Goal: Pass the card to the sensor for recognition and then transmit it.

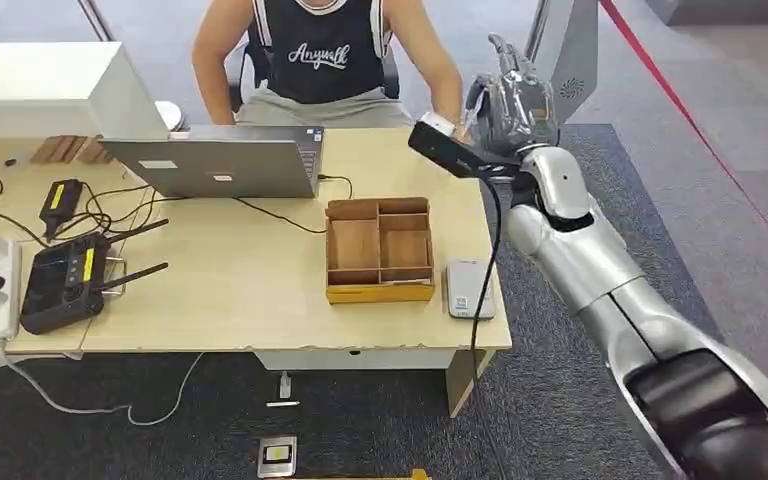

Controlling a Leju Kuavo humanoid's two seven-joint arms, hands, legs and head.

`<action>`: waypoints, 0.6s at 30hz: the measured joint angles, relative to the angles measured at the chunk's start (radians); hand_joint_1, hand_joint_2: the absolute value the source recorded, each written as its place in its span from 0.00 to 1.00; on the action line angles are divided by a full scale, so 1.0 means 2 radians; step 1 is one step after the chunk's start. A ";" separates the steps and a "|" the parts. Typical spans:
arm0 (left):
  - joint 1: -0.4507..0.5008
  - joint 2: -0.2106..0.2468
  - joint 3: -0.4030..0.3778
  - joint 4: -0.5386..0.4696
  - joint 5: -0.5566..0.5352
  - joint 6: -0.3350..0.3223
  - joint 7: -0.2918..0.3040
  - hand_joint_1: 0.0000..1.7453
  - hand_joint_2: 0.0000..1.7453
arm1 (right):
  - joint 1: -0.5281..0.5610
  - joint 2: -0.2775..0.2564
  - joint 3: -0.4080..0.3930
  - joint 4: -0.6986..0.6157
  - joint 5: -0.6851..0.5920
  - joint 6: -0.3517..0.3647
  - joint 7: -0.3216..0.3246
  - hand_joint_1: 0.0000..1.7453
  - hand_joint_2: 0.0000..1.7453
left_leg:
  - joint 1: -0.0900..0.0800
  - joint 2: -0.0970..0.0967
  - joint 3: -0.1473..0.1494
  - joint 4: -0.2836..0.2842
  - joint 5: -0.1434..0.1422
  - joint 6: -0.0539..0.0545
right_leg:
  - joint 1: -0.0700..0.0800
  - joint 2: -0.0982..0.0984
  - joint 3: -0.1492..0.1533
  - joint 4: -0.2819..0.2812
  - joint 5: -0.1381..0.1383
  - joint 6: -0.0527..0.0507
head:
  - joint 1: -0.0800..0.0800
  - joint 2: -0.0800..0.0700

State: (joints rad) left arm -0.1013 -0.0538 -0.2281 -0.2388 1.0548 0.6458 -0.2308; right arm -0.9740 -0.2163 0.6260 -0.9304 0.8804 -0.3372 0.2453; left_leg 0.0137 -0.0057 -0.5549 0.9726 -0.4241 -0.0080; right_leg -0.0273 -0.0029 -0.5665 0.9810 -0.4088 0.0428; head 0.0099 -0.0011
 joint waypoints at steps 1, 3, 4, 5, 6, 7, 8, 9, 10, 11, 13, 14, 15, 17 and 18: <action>0.000 0.000 0.000 0.000 -0.002 -0.001 0.002 0.00 0.00 | -0.003 0.006 0.003 0.008 0.000 0.000 -0.002 1.00 1.00 | 0.000 0.000 0.000 0.000 0.000 0.000 | 0.000 0.000 0.000 0.000 0.000 0.000 | 0.000 0.000; 0.000 -0.001 0.000 0.000 -0.006 -0.003 0.006 0.00 0.00 | -0.010 0.017 0.008 0.023 0.001 0.003 -0.007 1.00 1.00 | 0.000 0.000 0.000 0.000 0.000 0.000 | 0.000 0.000 0.000 0.000 0.000 0.000 | 0.000 0.000; 0.000 -0.001 0.000 0.000 -0.008 -0.004 0.007 0.00 0.00 | -0.016 0.023 0.010 0.033 0.001 0.006 -0.010 1.00 1.00 | 0.000 0.000 0.000 0.000 0.000 0.000 | 0.000 0.000 0.000 0.000 0.000 0.000 | 0.000 0.000; 0.000 -0.001 -0.001 0.000 -0.010 -0.004 0.008 0.00 0.00 | -0.021 0.027 0.012 0.042 0.001 0.007 -0.011 1.00 1.00 | 0.000 0.000 0.000 0.000 0.000 0.000 | 0.000 0.000 0.000 0.000 0.000 0.000 | 0.000 0.000; 0.000 -0.001 -0.001 0.000 -0.012 -0.004 0.010 0.00 0.00 | -0.027 0.033 0.014 0.052 0.001 0.009 -0.013 1.00 1.00 | 0.000 0.000 0.000 0.000 0.000 0.000 | 0.000 0.000 0.000 0.000 0.000 0.000 | 0.000 0.000; 0.000 -0.002 -0.001 0.000 -0.012 -0.004 0.011 0.00 0.00 | -0.033 0.038 0.017 0.063 0.001 0.010 -0.015 1.00 1.00 | 0.000 0.000 0.000 0.000 0.000 0.000 | 0.000 0.000 0.000 0.000 0.000 0.000 | 0.000 0.000; 0.000 -0.002 -0.001 0.000 -0.013 -0.004 0.013 0.00 0.00 | -0.036 0.042 0.019 0.071 0.001 0.011 -0.015 1.00 1.00 | 0.000 0.000 0.000 0.000 0.000 0.000 | 0.000 0.000 0.000 0.000 0.000 0.000 | 0.000 0.000; 0.000 -0.002 -0.002 0.000 -0.013 -0.004 0.015 0.00 0.00 | -0.039 0.045 0.021 0.078 0.001 0.014 -0.016 1.00 1.00 | 0.000 0.000 0.000 0.000 0.000 0.000 | 0.000 0.000 0.000 0.000 0.000 0.000 | 0.000 0.000; 0.000 -0.002 -0.002 0.000 -0.013 -0.004 0.016 0.00 0.00 | -0.041 0.048 0.023 0.083 0.001 0.017 -0.017 1.00 1.00 | 0.000 0.000 0.000 0.000 0.000 0.000 | 0.000 0.000 0.000 0.000 0.000 0.000 | 0.000 0.000; 0.000 -0.002 -0.002 0.000 -0.014 -0.004 0.017 0.00 0.00 | -0.043 0.051 0.024 0.088 0.001 0.019 -0.017 1.00 1.00 | 0.000 0.000 0.000 0.000 0.000 0.000 | 0.000 0.000 0.000 0.000 0.000 0.000 | 0.000 0.000; -0.002 -0.002 -0.004 0.000 -0.015 -0.004 0.022 0.00 0.00 | -0.051 0.057 0.028 0.098 0.001 0.025 -0.016 1.00 1.00 | 0.000 0.000 0.000 0.000 0.000 0.000 | 0.000 0.000 0.000 0.000 0.000 0.000 | 0.000 0.000; -0.003 -0.002 -0.005 0.000 -0.016 -0.003 0.027 0.00 0.00 | -0.058 0.063 0.031 0.113 0.004 0.030 -0.014 1.00 1.00 | 0.000 0.000 0.000 0.000 0.000 0.000 | 0.000 0.000 -0.001 0.000 0.000 0.000 | 0.000 0.000; -0.005 -0.002 -0.006 -0.001 -0.016 -0.002 0.032 0.00 0.00 | -0.064 0.067 0.032 0.124 0.006 0.034 -0.013 1.00 1.00 | 0.000 0.000 0.000 0.000 0.000 0.000 | 0.000 0.000 0.000 0.000 0.000 0.000 | 0.000 0.000; -0.009 -0.002 -0.009 -0.003 -0.016 -0.001 0.039 0.00 0.00 | -0.073 0.076 0.035 0.140 0.008 0.039 -0.009 1.00 1.00 | 0.000 0.000 0.000 0.000 0.000 0.000 | 0.000 0.000 0.000 0.000 0.000 0.000 | 0.000 0.000; -0.011 -0.002 -0.010 -0.003 -0.016 -0.001 0.042 0.00 0.00 | -0.076 0.080 0.037 0.149 0.009 0.042 -0.008 1.00 1.00 | 0.000 0.000 0.000 0.000 0.000 0.000 | 0.000 0.000 0.000 0.000 0.000 0.000 | 0.000 0.000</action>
State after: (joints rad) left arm -0.1230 -0.0576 -0.2487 -0.2457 1.0231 0.6439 -0.1472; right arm -1.1266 -0.0564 0.6993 -0.6332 0.8980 -0.2540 0.2289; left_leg 0.0137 -0.0052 -0.5550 0.9726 -0.4240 -0.0081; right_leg -0.0273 -0.0027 -0.5674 0.9813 -0.4087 0.0427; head 0.0103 -0.0011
